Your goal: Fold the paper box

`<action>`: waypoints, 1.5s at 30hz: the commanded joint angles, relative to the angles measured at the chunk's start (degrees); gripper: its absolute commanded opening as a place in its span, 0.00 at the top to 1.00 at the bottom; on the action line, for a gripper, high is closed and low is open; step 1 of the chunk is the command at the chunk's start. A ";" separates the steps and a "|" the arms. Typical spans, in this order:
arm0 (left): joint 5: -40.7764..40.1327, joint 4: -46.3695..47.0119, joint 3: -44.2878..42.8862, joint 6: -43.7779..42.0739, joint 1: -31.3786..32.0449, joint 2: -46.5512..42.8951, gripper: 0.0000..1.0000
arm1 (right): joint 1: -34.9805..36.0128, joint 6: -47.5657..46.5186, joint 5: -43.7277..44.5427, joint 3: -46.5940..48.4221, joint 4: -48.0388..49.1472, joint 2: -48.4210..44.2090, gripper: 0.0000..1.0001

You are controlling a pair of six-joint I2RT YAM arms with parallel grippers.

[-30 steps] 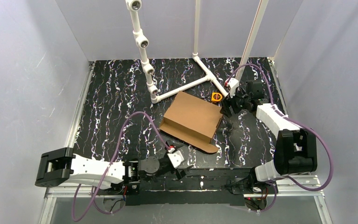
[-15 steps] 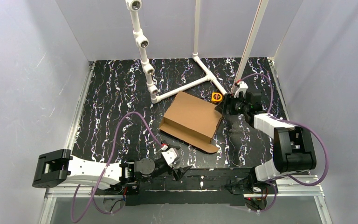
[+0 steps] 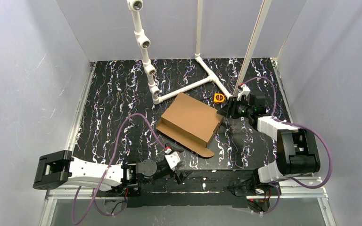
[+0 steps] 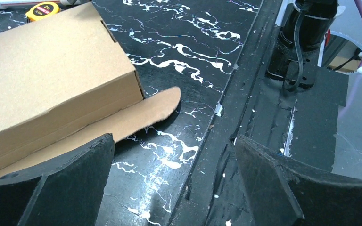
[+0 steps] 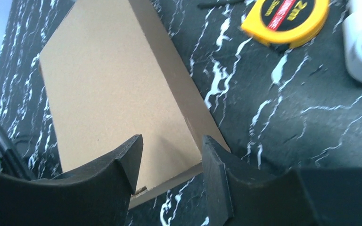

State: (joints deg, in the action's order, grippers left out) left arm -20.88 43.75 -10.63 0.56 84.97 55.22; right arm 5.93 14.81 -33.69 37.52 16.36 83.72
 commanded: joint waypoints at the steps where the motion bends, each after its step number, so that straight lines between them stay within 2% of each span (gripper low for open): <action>1: 2.62 1.82 0.51 -4.83 0.15 -1.28 0.02 | -0.31 -1.65 -5.99 -1.39 -5.26 -5.10 0.43; 8: 9.41 -0.31 -1.22 -15.97 1.20 2.33 0.02 | 0.13 -4.21 -8.52 -2.15 -9.20 -9.96 0.41; 16: 5.30 -3.23 -6.07 -22.96 2.57 11.36 0.05 | -0.13 -12.16 -3.62 1.55 -15.17 -11.48 0.28; 26: -2.54 0.87 -15.85 -28.92 2.58 29.22 0.28 | -0.66 -14.62 -4.49 3.21 -17.94 -10.33 0.28; 30: -4.32 5.41 -17.07 -30.34 2.34 34.62 0.42 | -0.64 -14.60 -4.40 3.39 -18.42 -10.25 0.28; 34: -4.09 5.49 -19.25 -30.76 1.53 38.13 0.57 | -0.62 -14.63 -4.66 3.79 -18.98 -9.65 0.28; 37: -4.91 5.75 -20.34 -31.14 1.28 39.75 0.62 | -0.65 -14.63 -4.80 3.79 -19.00 -9.61 0.28; 45: -6.45 6.36 -22.98 -31.44 1.17 44.55 0.64 | -0.66 -14.46 -5.36 3.79 -18.91 -9.57 0.28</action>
State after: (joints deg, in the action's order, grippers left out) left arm -24.75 48.10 -31.68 -30.06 86.43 98.00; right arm 5.58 1.13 -37.71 38.92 -3.07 74.08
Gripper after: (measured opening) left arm 0.366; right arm 0.721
